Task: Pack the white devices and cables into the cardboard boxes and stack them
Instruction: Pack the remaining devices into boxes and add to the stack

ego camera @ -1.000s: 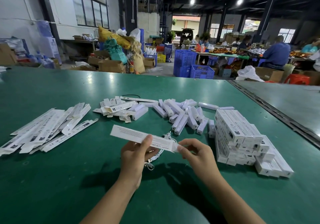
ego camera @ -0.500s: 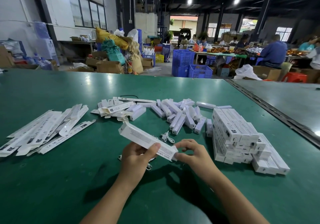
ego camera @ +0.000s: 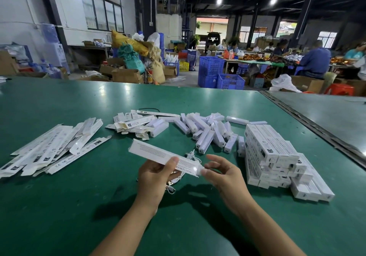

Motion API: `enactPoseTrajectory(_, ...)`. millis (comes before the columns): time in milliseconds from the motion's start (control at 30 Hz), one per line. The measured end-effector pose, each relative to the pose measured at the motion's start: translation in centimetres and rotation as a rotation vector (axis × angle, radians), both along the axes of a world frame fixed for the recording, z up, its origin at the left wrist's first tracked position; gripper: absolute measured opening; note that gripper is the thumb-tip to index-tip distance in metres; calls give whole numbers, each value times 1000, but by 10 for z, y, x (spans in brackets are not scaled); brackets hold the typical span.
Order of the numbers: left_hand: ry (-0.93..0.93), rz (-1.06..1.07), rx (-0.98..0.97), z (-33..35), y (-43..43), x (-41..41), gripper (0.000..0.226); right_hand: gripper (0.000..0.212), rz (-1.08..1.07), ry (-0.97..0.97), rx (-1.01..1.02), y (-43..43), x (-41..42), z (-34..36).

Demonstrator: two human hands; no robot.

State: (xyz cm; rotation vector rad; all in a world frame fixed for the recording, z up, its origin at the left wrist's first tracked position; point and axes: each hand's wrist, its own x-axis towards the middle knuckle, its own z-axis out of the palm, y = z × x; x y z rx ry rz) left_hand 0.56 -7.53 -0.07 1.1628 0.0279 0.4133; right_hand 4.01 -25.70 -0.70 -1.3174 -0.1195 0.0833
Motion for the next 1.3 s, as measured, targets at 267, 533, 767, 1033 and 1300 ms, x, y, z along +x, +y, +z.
enactPoseTrajectory(267, 20, 16, 2, 1, -2, 2, 5, 48, 202, 61, 69, 9, -10, 7)
enactPoseTrajectory(533, 28, -73, -45, 4, -1, 3, 9, 62, 334, 85, 254, 17, -16, 6)
enactPoseTrajectory(767, 54, 260, -229, 4, 19, 17, 7, 27, -48, -678, -844, 44, -23, -15)
enactPoseTrajectory(1033, 105, 285, -213, -2, 13, 19, 7, 44, 247, -879, -1176, 49, -21, -21)
enactPoseTrajectory(1300, 123, 253, -181, -3, 12, 17, 7, 53, 122, -679, -1183, 46, -30, -11)
